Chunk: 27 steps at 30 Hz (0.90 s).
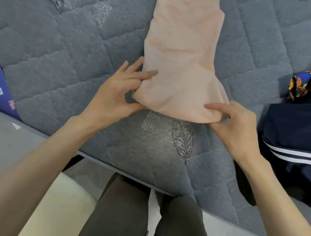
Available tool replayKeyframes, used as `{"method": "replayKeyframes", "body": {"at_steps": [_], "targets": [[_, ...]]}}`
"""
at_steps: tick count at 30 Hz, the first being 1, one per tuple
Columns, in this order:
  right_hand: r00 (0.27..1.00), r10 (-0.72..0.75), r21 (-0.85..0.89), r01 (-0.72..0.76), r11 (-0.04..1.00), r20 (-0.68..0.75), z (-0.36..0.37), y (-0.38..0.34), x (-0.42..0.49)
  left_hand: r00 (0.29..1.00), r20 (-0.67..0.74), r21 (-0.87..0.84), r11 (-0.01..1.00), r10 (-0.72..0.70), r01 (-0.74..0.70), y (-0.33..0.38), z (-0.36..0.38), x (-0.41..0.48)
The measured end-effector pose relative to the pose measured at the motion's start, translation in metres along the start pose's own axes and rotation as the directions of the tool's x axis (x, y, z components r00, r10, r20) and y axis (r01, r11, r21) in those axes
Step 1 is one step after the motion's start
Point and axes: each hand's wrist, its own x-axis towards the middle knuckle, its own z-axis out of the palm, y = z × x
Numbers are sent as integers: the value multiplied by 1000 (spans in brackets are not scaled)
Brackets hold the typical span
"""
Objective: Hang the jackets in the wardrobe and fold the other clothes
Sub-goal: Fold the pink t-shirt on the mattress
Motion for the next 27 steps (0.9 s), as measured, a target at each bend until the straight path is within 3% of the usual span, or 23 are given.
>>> {"method": "replayKeyframes", "body": {"at_steps": [4, 7, 9, 14, 17, 21, 24, 27], "targets": [[996, -59, 38, 62, 997, -74, -30, -15, -12, 995, -47, -72, 994, -91, 88, 24, -12, -11], [999, 29, 384, -19, 923, -22, -64, -37, -30, 947, -93, -272, 923, -307, 272, 56, -25, -25], [996, 80, 520, -91, 849, 45, -86, -51, -43, 939, -116, -368, 892, -324, 262, 78, -35, -33], [984, 83, 635, -165, 755, 157, -119, -71, -66, 909, -128, -563, 784, -397, 263, 115, -51, -57], [970, 135, 598, -231, 767, 202, -112, -68, -61, 878, -96, -553, 759, -469, 344, 110, -44, -64], [976, 118, 356, -178, 917, 185, -84, -44, -23, 869, -49, -365, 819, -492, 443, 75, -29, -45], [994, 84, 142, -94, 985, 75, -55, -19, 13, 874, -127, -216, 873, -469, 437, 45, -14, -13], [998, 42, -61, -45, 997, -51, -30, -1, 39, 836, -244, -123, 871, -492, 476, 18, 3, 21]]}}
